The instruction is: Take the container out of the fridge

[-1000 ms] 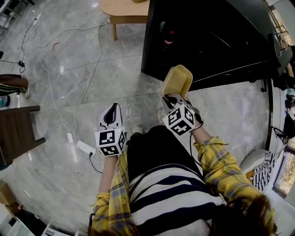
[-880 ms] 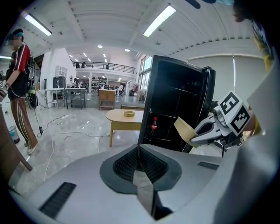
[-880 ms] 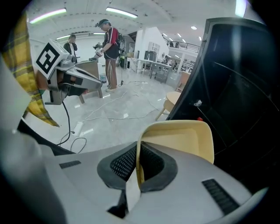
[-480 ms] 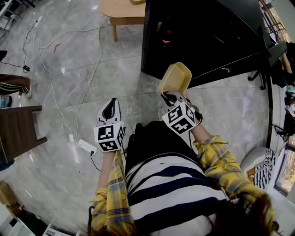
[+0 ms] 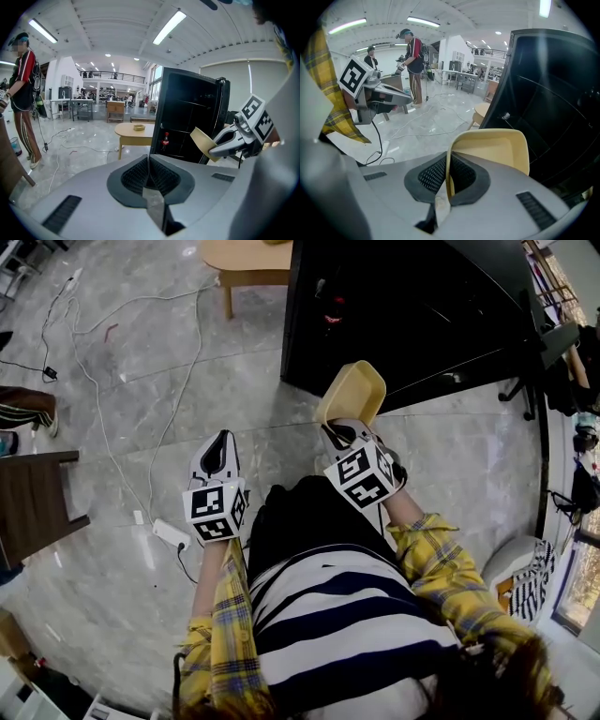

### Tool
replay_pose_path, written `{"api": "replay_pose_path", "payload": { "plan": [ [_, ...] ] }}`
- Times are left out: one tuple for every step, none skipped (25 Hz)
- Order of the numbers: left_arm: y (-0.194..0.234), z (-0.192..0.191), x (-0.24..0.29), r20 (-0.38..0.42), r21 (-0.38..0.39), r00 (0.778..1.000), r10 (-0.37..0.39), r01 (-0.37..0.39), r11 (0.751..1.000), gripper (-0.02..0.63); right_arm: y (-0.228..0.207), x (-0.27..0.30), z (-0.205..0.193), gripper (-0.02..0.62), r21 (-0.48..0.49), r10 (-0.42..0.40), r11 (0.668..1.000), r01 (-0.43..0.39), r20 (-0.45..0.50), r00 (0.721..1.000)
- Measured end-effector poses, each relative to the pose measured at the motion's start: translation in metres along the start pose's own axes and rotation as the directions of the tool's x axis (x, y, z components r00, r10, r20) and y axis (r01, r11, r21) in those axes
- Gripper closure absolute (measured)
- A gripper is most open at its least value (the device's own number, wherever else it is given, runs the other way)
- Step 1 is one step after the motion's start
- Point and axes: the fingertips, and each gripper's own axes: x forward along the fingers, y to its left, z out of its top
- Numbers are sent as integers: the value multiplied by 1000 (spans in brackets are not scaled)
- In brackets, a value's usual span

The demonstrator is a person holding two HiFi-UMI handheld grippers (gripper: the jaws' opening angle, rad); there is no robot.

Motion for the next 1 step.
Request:
{"api": "replay_pose_path", "payload": {
  "plan": [
    [1,1,0,1,-2,1000,2,-2,1000,583,1,0,1,566,4,4,1000,-4,4,1000]
  ]
}}
